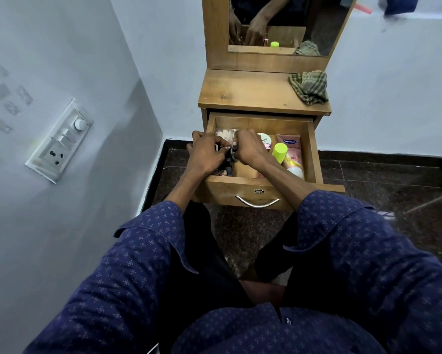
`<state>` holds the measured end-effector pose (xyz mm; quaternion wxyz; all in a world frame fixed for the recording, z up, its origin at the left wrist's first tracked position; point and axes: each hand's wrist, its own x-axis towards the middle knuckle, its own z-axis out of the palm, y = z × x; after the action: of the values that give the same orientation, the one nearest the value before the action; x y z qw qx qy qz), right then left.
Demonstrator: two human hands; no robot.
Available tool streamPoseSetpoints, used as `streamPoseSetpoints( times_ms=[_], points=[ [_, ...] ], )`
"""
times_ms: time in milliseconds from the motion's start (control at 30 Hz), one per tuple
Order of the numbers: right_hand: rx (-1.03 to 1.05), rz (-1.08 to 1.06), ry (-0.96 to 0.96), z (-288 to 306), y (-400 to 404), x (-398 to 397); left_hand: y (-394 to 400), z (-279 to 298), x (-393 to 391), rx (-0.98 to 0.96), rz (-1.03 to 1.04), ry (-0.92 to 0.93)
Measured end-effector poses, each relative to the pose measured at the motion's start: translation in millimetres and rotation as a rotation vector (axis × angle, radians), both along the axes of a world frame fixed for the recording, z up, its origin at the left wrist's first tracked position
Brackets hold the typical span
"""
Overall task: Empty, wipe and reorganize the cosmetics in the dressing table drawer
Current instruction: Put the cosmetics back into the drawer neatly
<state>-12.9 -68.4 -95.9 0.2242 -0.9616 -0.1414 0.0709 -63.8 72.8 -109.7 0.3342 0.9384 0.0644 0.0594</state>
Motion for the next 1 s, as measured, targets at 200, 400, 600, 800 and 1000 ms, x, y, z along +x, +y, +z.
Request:
streamPoseSetpoints(
  times_ms=[200,400,600,800,1000],
  points=[
    [-0.021,0.062,0.028,8,-5,5,2,-1,-1,0.002,-0.004,0.001],
    [0.056,0.083,0.064,49,-34,17,0,1,-4,0.010,-0.012,0.001],
    [-0.102,0.138,0.051,64,-74,19,1,2,-4,0.020,-0.026,-0.006],
    [-0.155,0.179,0.053,52,-93,10,-4,4,-6,0.053,-0.037,-0.009],
    [-0.082,0.169,-0.014,44,-87,7,-8,7,-8,0.052,-0.037,-0.004]
  ],
)
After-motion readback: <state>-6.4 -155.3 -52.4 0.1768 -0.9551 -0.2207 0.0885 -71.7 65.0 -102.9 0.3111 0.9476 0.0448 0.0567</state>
